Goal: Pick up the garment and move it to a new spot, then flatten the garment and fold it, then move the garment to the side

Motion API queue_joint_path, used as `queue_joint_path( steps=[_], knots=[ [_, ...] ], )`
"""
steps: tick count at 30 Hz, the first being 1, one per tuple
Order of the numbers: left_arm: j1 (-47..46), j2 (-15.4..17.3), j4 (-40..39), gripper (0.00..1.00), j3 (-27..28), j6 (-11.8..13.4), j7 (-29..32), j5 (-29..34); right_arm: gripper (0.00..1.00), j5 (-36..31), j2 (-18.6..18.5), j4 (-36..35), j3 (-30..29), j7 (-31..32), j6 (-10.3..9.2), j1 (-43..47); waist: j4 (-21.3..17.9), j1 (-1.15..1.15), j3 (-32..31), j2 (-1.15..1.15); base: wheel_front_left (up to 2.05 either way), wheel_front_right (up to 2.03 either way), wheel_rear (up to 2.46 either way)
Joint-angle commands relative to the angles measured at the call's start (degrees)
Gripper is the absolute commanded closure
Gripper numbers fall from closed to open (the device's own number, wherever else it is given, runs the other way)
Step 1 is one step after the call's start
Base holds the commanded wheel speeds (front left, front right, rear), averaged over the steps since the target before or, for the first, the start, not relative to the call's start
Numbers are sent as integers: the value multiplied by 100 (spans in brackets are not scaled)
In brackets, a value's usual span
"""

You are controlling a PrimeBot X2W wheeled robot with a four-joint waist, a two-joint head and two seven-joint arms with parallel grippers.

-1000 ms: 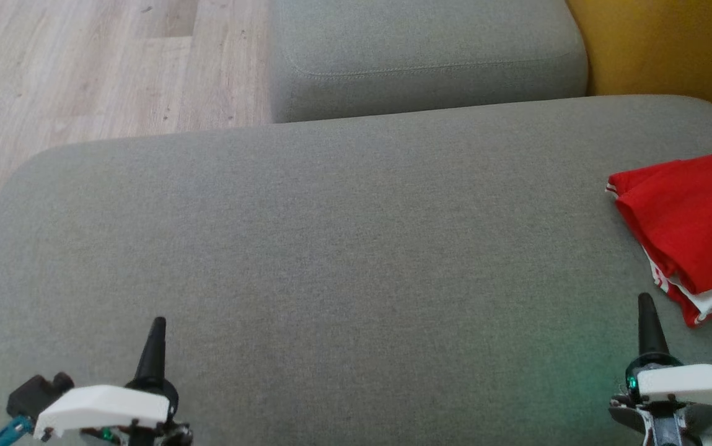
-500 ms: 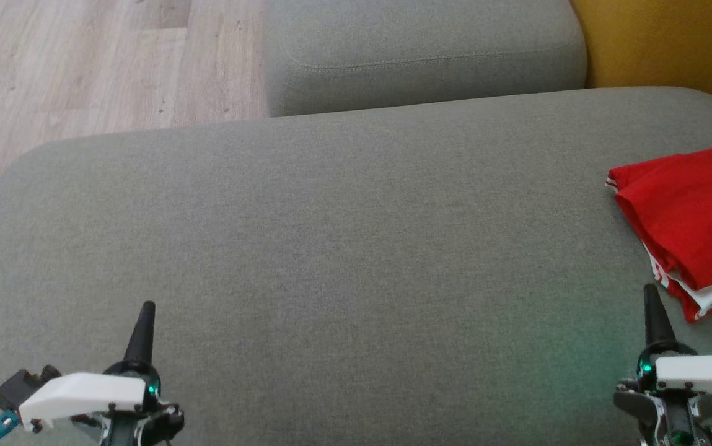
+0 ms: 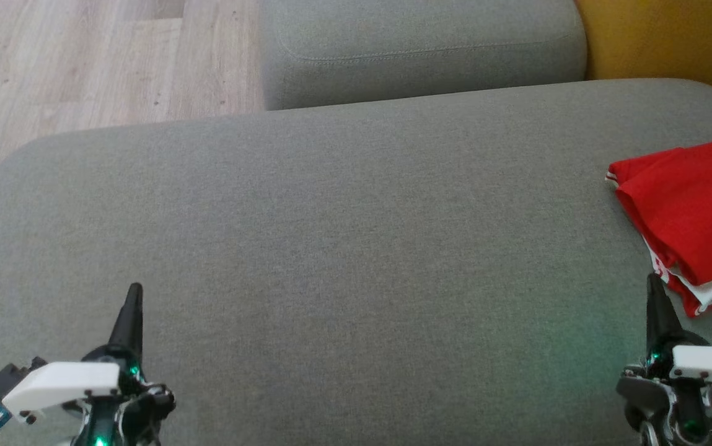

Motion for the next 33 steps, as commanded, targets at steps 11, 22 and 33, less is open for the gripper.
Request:
queue_joint_path(
  steps=[11,22,33],
  knots=[
    [-531,69,-68,100,377,-148,223,-858,100,863,-29,-157,19,228,44,-500,-24,0,71,0,0,0,0],
    [-534,47,-66,100,407,-148,247,-833,100,864,-29,-157,20,228,44,-500,-24,0,71,0,0,0,0],
    [-535,30,-65,100,432,-148,266,-812,100,865,-29,-157,21,227,44,-500,-24,0,71,0,0,0,0]
  ],
)
